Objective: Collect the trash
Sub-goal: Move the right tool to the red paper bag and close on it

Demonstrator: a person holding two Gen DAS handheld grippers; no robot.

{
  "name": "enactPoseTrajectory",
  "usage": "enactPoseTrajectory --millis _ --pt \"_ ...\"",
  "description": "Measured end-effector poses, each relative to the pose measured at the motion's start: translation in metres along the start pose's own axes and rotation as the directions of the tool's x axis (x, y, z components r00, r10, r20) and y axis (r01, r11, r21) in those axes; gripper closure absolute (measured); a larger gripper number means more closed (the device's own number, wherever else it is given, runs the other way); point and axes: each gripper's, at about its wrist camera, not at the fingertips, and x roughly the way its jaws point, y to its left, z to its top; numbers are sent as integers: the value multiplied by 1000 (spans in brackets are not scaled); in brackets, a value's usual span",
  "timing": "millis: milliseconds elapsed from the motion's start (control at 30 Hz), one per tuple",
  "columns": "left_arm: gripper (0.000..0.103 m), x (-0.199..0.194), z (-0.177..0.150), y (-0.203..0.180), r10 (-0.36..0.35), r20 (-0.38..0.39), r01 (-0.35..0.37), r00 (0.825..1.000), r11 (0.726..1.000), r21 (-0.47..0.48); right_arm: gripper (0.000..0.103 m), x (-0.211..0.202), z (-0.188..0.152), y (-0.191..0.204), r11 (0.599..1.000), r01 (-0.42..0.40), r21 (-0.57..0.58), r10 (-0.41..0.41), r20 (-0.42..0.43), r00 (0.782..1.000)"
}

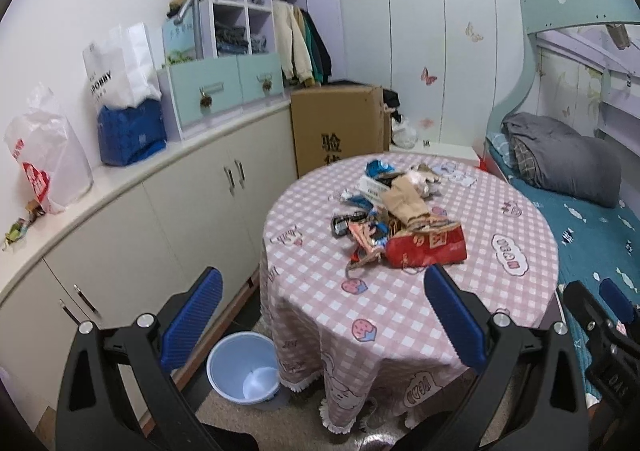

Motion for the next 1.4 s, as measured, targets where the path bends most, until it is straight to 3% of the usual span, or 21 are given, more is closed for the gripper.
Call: enactPoseTrajectory --millis 167,433,600,733,967,1133,1167,1400 --pt "4 36 -1 3 -38 -85 38 996 999 -1 6 29 -4 -5 1000 -3 26 5 -67 998" --pt "4 93 5 5 -57 -134 59 989 998 9 6 88 -4 10 1000 -12 -20 8 -152 988" --pt "6 142 -1 2 -104 -218 119 970 991 57 6 129 -4 11 999 9 -41 -18 -211 977" --pt "31 167 -7 -5 -126 -255 155 959 983 98 6 152 -4 12 998 9 -63 -24 -245 969" --pt "56 195 -8 -19 -186 -270 232 945 961 150 6 182 8 12 995 10 -97 -38 -288 957" --pt "95 201 -9 -24 -208 -289 263 935 951 166 6 188 13 12 996 16 -92 -42 -295 955" --pt "99 201 -9 -24 -211 -286 266 935 949 170 6 188 12 12 996 12 -91 -39 -296 954" --pt "100 167 -2 -20 -238 -216 276 947 947 166 6 182 8 15 996 -7 -87 -20 -309 951"
